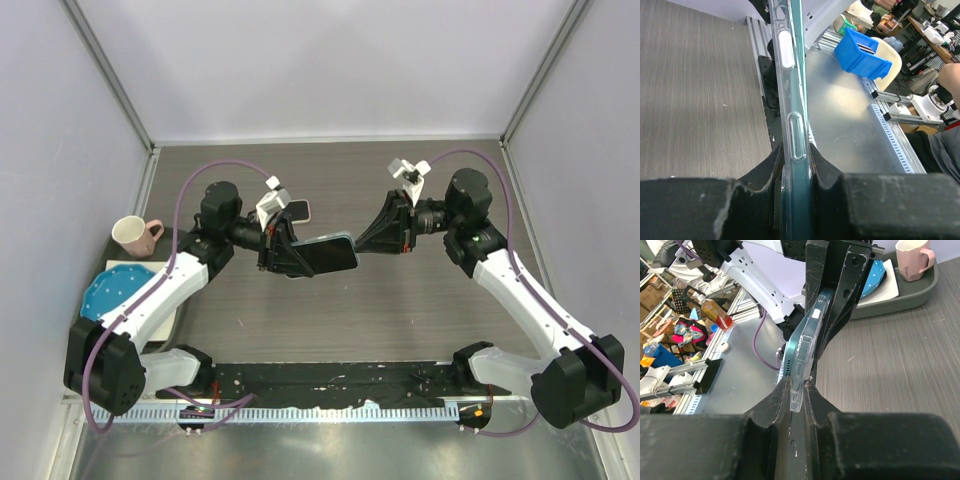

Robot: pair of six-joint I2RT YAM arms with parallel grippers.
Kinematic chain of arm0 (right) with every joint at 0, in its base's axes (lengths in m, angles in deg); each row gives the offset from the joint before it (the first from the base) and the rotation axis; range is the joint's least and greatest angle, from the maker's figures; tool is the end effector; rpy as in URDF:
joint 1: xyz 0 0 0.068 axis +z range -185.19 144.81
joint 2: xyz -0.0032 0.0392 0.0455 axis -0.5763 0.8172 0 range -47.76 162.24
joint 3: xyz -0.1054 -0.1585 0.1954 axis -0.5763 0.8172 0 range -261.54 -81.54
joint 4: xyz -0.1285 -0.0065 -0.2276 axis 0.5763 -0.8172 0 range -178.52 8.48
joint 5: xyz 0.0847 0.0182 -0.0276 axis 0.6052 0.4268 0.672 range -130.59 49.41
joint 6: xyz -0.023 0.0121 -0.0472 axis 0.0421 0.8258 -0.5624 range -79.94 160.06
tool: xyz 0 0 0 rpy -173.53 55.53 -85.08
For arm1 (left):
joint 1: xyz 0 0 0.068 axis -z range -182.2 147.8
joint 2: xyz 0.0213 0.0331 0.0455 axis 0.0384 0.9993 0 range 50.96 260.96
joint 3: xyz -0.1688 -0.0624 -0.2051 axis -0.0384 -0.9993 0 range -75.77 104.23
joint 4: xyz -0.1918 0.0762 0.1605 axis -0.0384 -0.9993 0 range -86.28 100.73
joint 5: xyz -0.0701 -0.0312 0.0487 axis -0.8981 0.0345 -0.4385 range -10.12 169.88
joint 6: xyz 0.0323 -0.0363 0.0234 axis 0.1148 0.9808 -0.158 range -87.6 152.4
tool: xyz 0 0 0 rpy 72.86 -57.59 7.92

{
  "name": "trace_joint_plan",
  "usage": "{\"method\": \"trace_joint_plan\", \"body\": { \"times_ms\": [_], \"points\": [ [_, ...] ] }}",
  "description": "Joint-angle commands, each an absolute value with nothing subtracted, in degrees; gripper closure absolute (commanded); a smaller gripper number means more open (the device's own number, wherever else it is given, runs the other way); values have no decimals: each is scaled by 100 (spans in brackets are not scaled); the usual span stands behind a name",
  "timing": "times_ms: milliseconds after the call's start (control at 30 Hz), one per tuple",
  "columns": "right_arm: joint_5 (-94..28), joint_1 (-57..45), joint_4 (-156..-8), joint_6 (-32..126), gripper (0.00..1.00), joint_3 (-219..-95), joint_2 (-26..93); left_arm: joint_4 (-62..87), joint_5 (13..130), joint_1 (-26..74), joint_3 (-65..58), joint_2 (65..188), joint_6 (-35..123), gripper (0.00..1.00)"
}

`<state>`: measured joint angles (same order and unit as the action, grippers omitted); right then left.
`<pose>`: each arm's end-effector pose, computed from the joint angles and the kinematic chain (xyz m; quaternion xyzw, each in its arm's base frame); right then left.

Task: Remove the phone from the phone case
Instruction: Remove the phone case from the phone.

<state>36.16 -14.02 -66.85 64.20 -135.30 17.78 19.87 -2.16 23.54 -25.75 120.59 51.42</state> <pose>0.2158 0.1206 0.3666 -0.4358 0.5516 0.6136 0.3596 0.2158 -0.1432 0.3209 0.4531 0.5543 -0.6502 0.2542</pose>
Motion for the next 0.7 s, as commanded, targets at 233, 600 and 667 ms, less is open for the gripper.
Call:
{"method": "trace_joint_plan", "body": {
  "times_ms": [233,600,667],
  "points": [
    [1471,-1146,-7880,4929,88,-13604,2097,2365,-854,2733,-2075,11881,5068,100],
    [933,-1146,-7915,4797,88,-13656,2335,-3823,-1504,2610,-396,11881,-408,100],
    [925,-1146,-7915,4832,87,-13683,2387,-3832,-1540,2593,-475,11855,-451,100]
  ]
}}
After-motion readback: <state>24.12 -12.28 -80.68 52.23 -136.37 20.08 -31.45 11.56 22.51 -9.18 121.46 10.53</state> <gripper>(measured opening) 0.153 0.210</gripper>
